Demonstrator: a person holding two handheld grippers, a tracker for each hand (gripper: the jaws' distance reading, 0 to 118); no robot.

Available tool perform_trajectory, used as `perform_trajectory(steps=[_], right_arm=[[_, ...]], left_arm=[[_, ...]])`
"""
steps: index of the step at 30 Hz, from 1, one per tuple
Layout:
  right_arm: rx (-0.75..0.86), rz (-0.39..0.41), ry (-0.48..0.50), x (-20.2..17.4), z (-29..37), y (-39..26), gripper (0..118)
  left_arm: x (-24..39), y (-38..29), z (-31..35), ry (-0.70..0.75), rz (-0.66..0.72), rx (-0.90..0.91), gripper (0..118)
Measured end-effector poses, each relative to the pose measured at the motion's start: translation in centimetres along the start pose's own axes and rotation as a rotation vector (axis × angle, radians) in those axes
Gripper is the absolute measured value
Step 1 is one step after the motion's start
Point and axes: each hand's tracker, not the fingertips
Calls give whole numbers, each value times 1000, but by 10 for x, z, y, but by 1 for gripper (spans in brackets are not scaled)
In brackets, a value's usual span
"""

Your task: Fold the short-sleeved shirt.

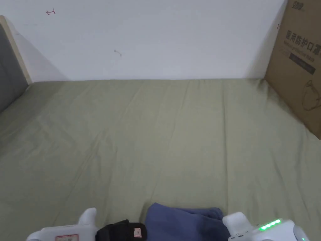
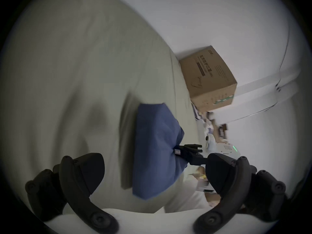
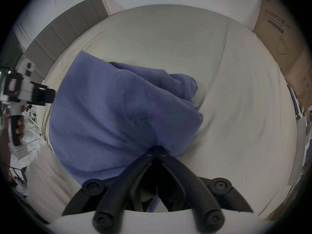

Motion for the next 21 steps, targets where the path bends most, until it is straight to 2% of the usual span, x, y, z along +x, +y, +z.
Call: perform_trajectory(steps=[3, 6, 8, 10, 11, 12, 13, 14, 15, 16, 21], right_arm=[[20, -18, 7, 1, 1, -4, 0], [42, -29, 7, 0, 0, -9, 0], [62, -23, 1, -1, -1, -12, 0], [89, -11, -5, -2, -2, -16, 0], [101, -8, -5, -2, -1, -19, 0], [116, -6, -2, -1, 0, -22, 0], [135, -7, 6, 1, 0, -24, 0], [156, -13, 16, 3, 1, -28, 0], [207, -33, 77, 4, 3, -31, 0], [183, -40, 39, 4, 6, -32, 0], [363, -44, 70, -8, 44, -37, 0]], left_arm=[[-32, 16, -41, -122, 116, -128, 118], [-30, 33, -72, -341, 105, -183, 118], [-18, 38, -100, -255, 77, -240, 118], [4, 33, -117, -68, -54, -284, 118], [14, 30, -119, -62, -122, -285, 117], [23, 26, -119, -3, -210, -290, 109], [30, 20, -117, 112, -296, -268, 51], [36, 14, -115, 261, -380, -209, 21], [31, 11, -112, 282, -399, -216, 21], [35, 9, -107, 130, -295, -203, 21], [56, 14, -54, 146, -339, -137, 21]])
